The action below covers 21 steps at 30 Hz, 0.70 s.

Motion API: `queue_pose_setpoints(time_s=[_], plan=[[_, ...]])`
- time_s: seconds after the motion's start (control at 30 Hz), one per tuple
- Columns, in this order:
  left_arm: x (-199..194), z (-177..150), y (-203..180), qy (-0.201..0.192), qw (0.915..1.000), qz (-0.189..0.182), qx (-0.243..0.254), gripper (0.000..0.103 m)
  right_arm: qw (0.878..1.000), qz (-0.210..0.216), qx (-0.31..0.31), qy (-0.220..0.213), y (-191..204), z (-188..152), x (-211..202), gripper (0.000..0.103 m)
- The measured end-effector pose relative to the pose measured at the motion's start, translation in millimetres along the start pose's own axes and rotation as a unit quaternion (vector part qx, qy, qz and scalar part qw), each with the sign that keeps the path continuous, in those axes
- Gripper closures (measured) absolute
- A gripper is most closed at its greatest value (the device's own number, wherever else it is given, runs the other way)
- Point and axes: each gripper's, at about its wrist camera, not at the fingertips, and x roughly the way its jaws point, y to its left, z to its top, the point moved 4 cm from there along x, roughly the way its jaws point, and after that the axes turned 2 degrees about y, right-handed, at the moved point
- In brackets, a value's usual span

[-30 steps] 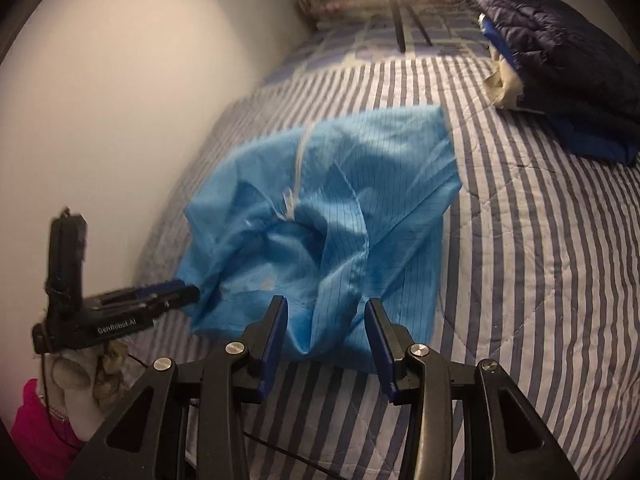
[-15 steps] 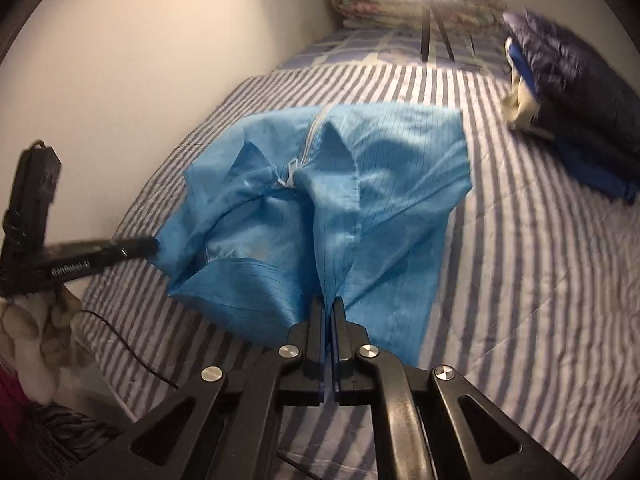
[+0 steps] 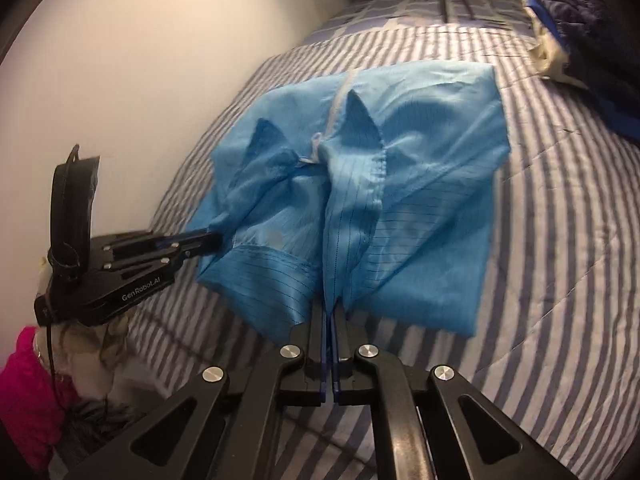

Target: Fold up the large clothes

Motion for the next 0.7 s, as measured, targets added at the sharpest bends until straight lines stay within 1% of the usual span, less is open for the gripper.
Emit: queue_pose_setpoints(time_s=[0.03, 0.1, 0.13, 0.17, 0.2, 0.23, 0.27, 0.3, 0.33, 0.4, 0.47, 0.53, 0.57, 0.6, 0.63, 0.7], plan=[[1.4, -2.8, -0.3, 0.008, 0.9999, -0.005, 0.004, 0.102, 1.000, -0.007, -0.008, 0.008, 0.6, -2.9, 2.1, 0.103], [2.4, -7.0, -3.9, 0.022, 0.9996, -0.009, 0.017, 0.102, 1.000, -0.008, -0.019, 0.023, 1.5, -6.7, 3.4, 0.103], [-1.0, -8.1, -4.3, 0.027, 0.9993, -0.012, 0.020, 0.098, 0.999, -0.005, -0.028, 0.027, 2.6, -7.9, -0.4, 0.098], [-5.9, -6.9, -3.3, 0.030, 0.9991, -0.021, 0.023, 0.095, 0.999, -0.003, -0.035, 0.028, 3.7, -8.4, -7.6, 0.090], [-13.2, -4.6, -2.1, 0.025, 0.9990, -0.030, 0.022, 0.092, 0.999, 0.008, -0.043, 0.023, 4.8, -7.1, -19.5, 0.080], [-19.2, -2.2, -0.2, 0.019, 0.9990, -0.035, 0.021, 0.087, 0.998, 0.019, -0.053, 0.011, 5.4, -3.8, -34.7, 0.071], [-32.0, 5.8, 4.0, 0.004, 0.9988, -0.044, 0.022, 0.084, 0.998, 0.024, -0.063, 0.002, 2.4, 3.3, -46.8, 0.069], [-41.5, 13.3, 8.3, -0.010, 0.9985, -0.050, 0.021, 0.078, 0.997, 0.025, -0.074, -0.013, 1.5, 8.3, -61.1, 0.069], [-48.7, 20.3, 12.7, -0.022, 0.9983, -0.051, 0.018, 0.074, 0.996, 0.022, -0.084, -0.033, -1.0, 15.7, -76.7, 0.069], [-65.5, 47.1, 29.3, -0.061, 0.9973, -0.040, 0.003, 0.074, 0.993, 0.011, -0.089, -0.073, -10.8, 36.1, -104.0, 0.063], [-70.7, 73.4, 48.1, -0.090, 0.9953, -0.031, -0.016, 0.074, 0.992, -0.006, -0.076, -0.100, -22.9, 55.8, -117.1, 0.049], [-66.2, 94.5, 61.5, -0.097, 0.9944, -0.027, -0.031, 0.074, 0.992, -0.012, -0.065, -0.108, -40.2, 72.5, -117.1, 0.047], [-60.3, 106.8, 70.1, -0.101, 0.9937, -0.022, -0.043, 0.074, 0.992, -0.018, -0.060, -0.107, -53.1, 81.7, -111.0, 0.047], [-54.6, 112.2, 76.3, -0.101, 0.9933, -0.023, -0.051, 0.074, 0.993, -0.024, -0.045, -0.106, -66.7, 88.7, -103.2, 0.047], [-46.9, 117.7, 81.5, -0.097, 0.9932, -0.025, -0.060, 0.074, 0.994, -0.019, -0.032, -0.102, -77.2, 93.6, -95.4, 0.047], [-28.4, 123.8, 92.8, -0.086, 0.9923, -0.035, -0.082, 0.074, 0.996, 0.007, 0.003, -0.088, -100.0, 99.6, -74.7, 0.048]])
